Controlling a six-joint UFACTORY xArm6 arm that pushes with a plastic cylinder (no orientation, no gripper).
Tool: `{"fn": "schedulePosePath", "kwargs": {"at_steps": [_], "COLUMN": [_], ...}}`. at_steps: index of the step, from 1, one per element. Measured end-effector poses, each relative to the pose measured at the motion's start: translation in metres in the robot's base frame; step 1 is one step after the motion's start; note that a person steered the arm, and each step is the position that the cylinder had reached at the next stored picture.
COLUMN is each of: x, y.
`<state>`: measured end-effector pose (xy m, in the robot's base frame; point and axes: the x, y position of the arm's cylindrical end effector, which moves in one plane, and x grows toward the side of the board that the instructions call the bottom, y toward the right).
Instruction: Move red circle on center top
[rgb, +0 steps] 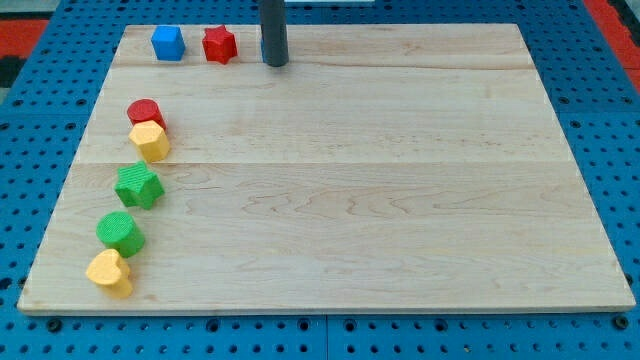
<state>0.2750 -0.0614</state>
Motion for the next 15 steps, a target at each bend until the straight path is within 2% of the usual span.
{"fn": "schedulePosePath", "kwargs": {"at_steps": [1, 4, 5, 6, 7, 9, 12, 15], "x": [0.033, 0.035, 0.051, 0.106, 0.137, 0.104, 0.104, 0.096], "y": [-0.004, -0.179, -0.224, -0.234, -0.234, -0.184, -0.066, 0.026]}}
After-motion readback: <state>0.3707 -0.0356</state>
